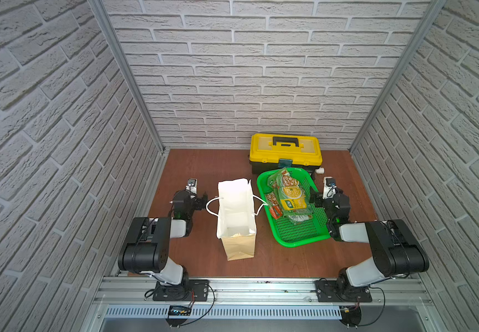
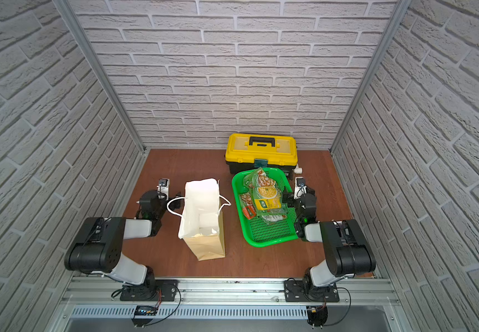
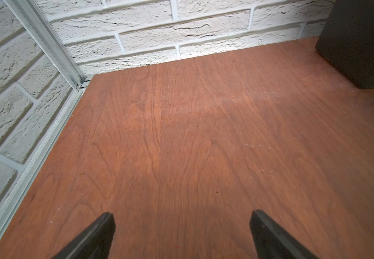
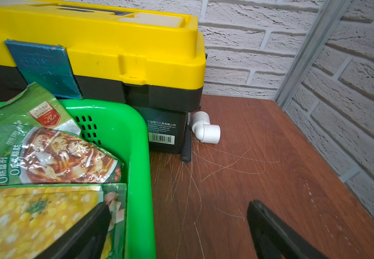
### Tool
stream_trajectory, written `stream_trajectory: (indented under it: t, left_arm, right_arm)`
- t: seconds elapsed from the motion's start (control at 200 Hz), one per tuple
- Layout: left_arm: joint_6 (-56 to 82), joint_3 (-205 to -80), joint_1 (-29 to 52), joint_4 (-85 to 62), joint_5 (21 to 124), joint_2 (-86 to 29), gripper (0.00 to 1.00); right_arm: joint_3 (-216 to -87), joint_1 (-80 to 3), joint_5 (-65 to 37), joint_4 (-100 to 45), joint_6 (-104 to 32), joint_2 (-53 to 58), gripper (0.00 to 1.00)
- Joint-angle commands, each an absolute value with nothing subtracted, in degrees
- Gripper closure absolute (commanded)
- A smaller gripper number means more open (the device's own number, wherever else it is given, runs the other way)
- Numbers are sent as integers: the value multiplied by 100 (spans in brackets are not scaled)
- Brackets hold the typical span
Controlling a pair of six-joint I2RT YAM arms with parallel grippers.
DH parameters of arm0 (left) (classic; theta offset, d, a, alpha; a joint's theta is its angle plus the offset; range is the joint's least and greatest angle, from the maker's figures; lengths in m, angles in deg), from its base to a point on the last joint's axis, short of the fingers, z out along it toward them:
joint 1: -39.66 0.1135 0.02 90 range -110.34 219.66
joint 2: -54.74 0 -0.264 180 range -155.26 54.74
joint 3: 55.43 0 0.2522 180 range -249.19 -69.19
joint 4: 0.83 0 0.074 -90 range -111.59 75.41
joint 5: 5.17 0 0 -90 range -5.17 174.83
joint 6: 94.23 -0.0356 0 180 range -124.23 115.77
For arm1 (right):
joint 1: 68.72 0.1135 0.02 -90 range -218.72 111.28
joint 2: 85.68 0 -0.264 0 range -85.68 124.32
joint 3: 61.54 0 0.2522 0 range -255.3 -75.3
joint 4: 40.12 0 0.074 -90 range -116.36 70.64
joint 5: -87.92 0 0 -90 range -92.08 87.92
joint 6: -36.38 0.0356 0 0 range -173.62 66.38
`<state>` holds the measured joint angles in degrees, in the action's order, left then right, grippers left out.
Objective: Place the condiment packets inside the bag
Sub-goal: Adjust the paper bag at the center of the board.
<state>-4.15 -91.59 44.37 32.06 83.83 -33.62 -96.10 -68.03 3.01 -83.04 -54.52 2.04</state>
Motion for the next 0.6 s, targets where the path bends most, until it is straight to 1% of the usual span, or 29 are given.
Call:
stream_trajectory:
  t: [0.0,0.505,0.595]
  left_arm:
    - [-415,-9235,4435,3375,8391,-3390,2]
    - [-415,-9231,4444,3383,8386,-3394,2]
    - [-381,-9245,4416,3278,8571,-3268,2]
  right_arm:
    - [-9595,-6815,213,-8157,-5493,318,1]
    - [-9603,-6813,214,-8151,-5486,323,1]
    - [-9566,-6810,217,-8198,-5505,309,1]
